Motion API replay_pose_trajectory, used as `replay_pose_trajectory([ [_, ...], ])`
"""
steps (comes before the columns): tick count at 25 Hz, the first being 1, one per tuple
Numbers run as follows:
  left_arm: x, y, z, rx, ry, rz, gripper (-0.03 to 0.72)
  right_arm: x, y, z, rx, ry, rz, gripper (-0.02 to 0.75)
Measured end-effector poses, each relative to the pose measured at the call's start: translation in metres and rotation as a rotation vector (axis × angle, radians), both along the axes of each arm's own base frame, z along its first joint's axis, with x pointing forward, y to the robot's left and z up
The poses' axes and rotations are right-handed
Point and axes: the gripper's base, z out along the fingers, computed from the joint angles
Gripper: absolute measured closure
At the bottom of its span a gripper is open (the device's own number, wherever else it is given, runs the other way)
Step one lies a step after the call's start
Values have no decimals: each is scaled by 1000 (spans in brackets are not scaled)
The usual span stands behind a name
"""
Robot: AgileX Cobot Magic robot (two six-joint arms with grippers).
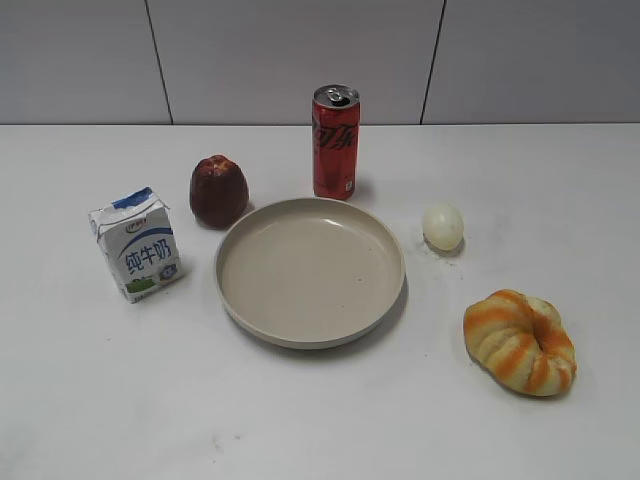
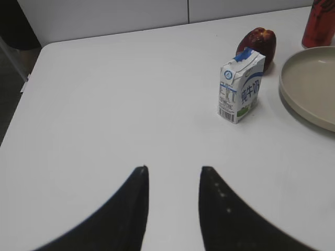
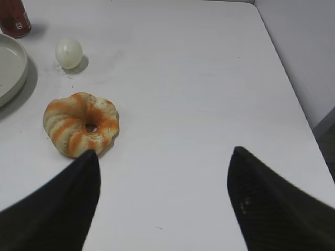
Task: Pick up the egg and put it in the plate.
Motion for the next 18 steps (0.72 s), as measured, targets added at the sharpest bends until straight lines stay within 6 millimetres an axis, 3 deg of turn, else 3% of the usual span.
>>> replay_pose_trajectory([
  [13,0,0,0,0,0,0,449,0,0,1,2,-5,0,151],
  [18,0,0,0,0,0,0,449,13,2,20,14,-139,6,151],
])
